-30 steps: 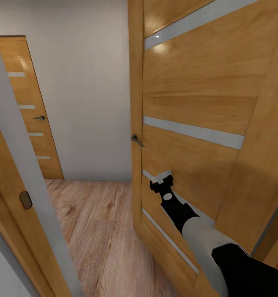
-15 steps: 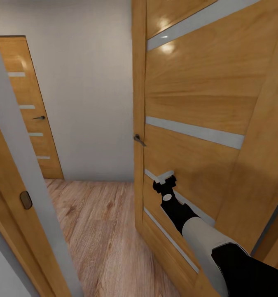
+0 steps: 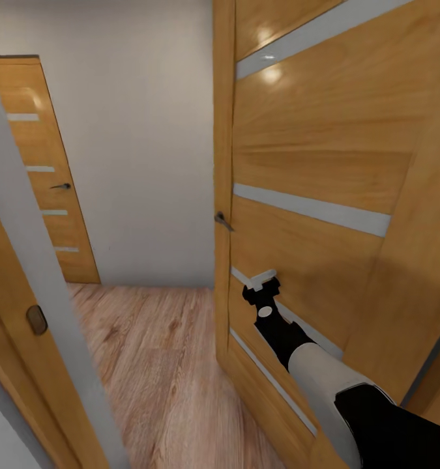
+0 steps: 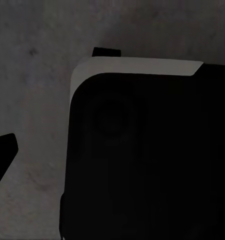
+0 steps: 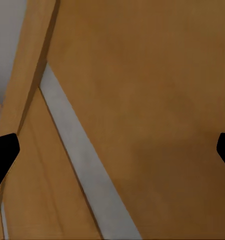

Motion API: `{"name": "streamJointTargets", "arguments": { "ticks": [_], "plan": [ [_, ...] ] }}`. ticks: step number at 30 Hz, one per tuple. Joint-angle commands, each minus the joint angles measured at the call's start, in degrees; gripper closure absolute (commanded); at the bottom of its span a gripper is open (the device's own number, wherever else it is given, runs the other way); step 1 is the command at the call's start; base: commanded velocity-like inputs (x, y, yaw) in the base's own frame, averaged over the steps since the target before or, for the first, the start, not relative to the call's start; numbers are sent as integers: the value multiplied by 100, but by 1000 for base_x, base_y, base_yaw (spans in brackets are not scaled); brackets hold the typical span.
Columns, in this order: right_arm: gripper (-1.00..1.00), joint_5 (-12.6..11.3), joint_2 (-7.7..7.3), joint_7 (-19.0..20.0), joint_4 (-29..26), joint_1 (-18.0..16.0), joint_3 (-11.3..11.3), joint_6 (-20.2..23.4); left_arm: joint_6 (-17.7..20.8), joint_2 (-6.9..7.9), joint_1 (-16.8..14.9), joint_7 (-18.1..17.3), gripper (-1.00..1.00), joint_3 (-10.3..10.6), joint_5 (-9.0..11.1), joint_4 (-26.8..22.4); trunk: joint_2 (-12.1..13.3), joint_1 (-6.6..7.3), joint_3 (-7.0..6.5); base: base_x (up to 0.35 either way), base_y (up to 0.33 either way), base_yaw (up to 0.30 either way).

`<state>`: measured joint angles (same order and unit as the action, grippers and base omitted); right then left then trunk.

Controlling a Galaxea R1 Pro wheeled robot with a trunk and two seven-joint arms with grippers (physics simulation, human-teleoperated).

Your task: Move the two storage containers from the living room to the garage. In the garage, place one container on the floor and stack the other container on top of it (either order is fine).

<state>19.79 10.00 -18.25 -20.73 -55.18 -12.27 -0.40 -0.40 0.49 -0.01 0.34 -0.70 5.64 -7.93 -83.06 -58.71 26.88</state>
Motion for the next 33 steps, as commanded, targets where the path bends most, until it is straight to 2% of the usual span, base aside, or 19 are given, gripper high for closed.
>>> {"name": "streamJointTargets", "arguments": {
  "ticks": [1,20,33],
  "plan": [
    [-100,50,0,-62,7,-10,-3,-4,-4,1,1,2,-100,-2,60,-3,-2,-2,5,233,0,0],
    [-100,112,0,-90,10,-9,-3,-22,-4,4,1,1,-100,0,60,-5,-2,-2,5,277,0,0],
    [-100,86,0,-91,16,-8,-3,-48,-4,0,1,10,-100,-9,60,-29,-2,-2,5,29,0,0]
  ]
}}
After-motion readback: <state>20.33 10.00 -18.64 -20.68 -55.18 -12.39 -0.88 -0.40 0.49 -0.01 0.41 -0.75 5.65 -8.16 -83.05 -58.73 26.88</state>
